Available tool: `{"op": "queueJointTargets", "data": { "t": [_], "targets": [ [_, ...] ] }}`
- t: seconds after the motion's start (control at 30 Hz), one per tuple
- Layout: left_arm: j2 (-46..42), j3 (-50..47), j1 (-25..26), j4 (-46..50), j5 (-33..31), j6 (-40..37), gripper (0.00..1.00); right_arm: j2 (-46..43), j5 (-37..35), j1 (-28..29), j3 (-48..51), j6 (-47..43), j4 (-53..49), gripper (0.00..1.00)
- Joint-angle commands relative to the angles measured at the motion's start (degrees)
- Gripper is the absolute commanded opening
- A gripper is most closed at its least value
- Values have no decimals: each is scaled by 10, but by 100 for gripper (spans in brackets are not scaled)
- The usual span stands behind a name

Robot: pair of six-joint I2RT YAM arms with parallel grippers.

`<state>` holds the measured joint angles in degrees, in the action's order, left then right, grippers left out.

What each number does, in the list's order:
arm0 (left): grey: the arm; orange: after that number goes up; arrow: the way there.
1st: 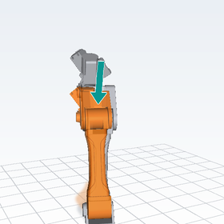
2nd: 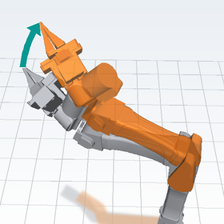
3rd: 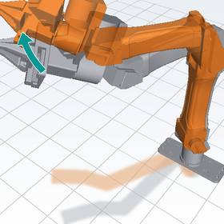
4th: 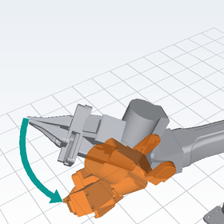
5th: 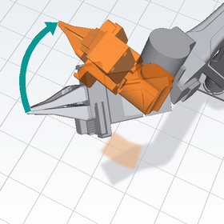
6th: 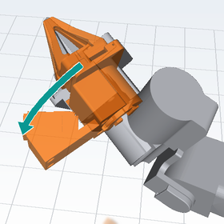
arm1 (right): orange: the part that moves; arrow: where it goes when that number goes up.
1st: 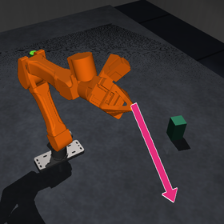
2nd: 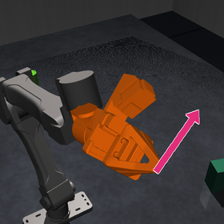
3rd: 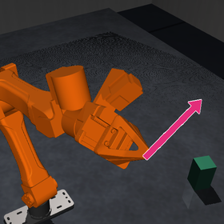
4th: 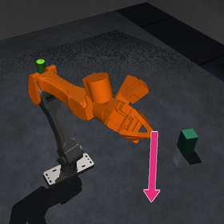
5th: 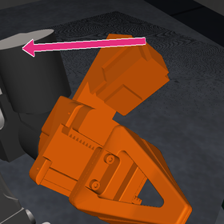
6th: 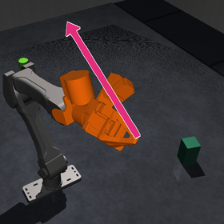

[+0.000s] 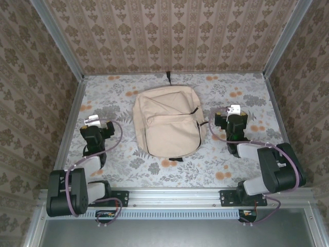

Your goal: Pack books, pencil case, and school supplies into a backpack

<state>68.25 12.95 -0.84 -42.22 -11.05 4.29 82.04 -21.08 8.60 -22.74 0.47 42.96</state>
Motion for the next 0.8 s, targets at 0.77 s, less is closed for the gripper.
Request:
{"op": "queueJointTargets", "data": {
  "t": [0.77],
  "targets": [
    [199,88,42,-100,-38,-50,100,59,36,-48,9,32,94,100]
  ]
}}
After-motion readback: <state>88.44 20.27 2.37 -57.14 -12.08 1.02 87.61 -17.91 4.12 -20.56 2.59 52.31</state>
